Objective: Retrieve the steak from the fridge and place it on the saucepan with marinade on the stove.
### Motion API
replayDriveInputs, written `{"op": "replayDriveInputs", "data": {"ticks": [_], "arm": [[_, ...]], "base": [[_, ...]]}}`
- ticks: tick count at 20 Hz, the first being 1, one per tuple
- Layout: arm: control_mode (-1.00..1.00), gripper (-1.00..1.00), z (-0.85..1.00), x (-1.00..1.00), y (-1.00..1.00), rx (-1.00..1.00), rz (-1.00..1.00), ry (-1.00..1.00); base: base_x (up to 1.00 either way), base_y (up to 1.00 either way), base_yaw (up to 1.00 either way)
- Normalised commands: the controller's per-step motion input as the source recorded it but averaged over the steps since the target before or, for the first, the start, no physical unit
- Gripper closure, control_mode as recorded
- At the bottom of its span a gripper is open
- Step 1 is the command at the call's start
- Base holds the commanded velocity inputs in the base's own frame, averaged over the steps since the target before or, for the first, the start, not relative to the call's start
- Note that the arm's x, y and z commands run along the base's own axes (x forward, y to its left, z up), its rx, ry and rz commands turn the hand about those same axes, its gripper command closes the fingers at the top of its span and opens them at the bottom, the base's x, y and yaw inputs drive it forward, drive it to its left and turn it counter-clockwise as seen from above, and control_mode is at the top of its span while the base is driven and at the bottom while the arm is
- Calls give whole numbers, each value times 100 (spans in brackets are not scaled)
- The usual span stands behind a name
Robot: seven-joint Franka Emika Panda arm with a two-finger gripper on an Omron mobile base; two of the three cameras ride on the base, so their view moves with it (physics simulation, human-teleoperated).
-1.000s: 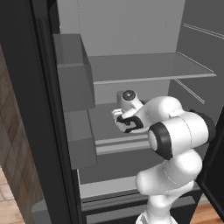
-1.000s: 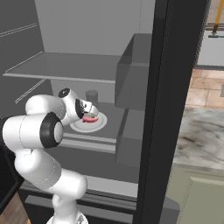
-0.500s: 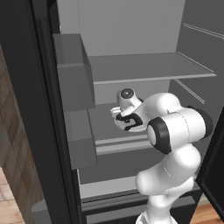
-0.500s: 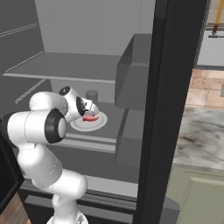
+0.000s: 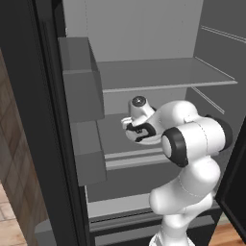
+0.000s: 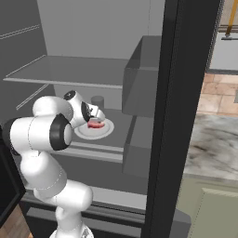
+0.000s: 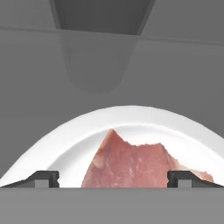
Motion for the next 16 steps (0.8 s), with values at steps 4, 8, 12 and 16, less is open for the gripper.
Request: {"op": "replayDriveInputs", "data": {"ticks": [4,8,12,16], "arm": [[-100,-100,-19,0,0,0,0,8],[-100,100,-13,0,0,0,0,8],[-100,100,-11,0,0,0,0,6],[-100,100,-9,0,0,0,0,1]], "base": [[0,0,0],[0,0,0],[0,0,0],[0,0,0]]}}
